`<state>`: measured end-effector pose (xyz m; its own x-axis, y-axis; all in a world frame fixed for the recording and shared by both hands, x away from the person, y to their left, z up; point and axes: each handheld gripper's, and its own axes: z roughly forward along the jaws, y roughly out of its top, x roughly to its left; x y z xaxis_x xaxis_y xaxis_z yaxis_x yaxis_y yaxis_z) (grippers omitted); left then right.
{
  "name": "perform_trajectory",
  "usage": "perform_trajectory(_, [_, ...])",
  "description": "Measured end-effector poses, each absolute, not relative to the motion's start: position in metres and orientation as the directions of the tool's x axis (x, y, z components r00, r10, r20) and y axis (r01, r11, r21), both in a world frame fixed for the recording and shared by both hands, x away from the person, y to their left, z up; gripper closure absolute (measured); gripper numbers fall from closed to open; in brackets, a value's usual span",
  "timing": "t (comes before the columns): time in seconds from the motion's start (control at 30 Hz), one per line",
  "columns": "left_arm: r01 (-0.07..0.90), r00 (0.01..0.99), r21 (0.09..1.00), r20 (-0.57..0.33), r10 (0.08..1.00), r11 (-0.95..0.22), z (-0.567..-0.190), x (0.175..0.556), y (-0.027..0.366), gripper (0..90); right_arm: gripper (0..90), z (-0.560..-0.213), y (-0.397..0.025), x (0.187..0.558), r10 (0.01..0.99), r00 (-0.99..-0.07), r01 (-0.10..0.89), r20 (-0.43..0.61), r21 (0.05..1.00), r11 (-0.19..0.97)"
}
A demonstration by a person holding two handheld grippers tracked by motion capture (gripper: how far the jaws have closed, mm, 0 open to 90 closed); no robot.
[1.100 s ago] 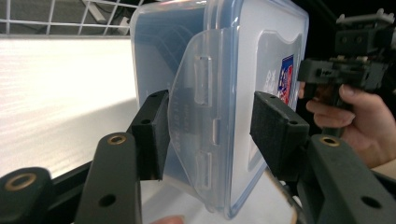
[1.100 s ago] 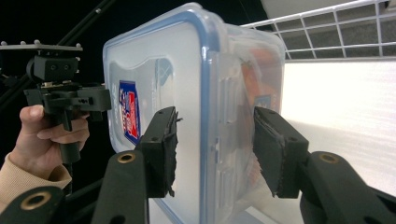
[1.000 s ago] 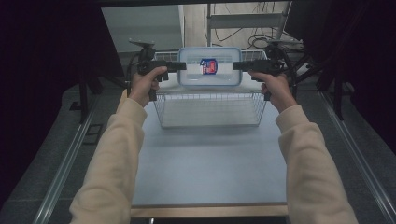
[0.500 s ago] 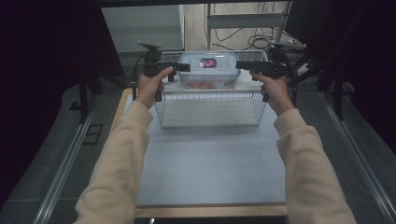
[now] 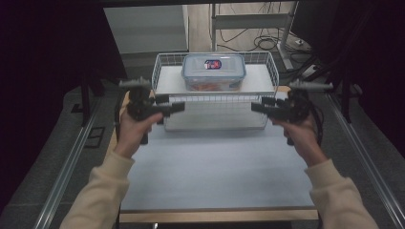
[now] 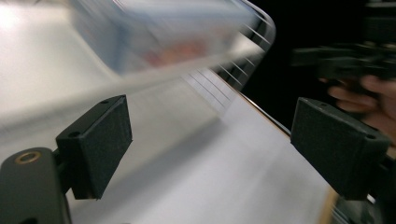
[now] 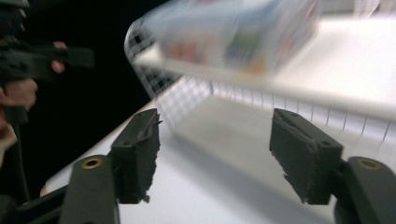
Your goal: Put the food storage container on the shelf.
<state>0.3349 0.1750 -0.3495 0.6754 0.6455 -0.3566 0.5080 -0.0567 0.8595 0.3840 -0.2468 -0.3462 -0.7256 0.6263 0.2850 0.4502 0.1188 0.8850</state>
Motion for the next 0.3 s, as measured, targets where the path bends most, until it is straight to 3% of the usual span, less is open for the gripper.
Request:
perform_trajectory(0.13, [0.494,0.699,0.865,-0.334,0.632,-0.089,-0.388,0.298,0.170,13.3,25.3,-0.384,-0.251,0.350,0.597,-0.754,0.441,0.272,0.884,0.154])
perform_trajectory(0.3, [0.522,0.684,0.844,-0.333,0.649,-0.118,-0.417,0.293,0.169,13.7,18.3,-0.405,-0.249,0.334,0.593,-0.768,0.410,0.242,0.897,0.165])
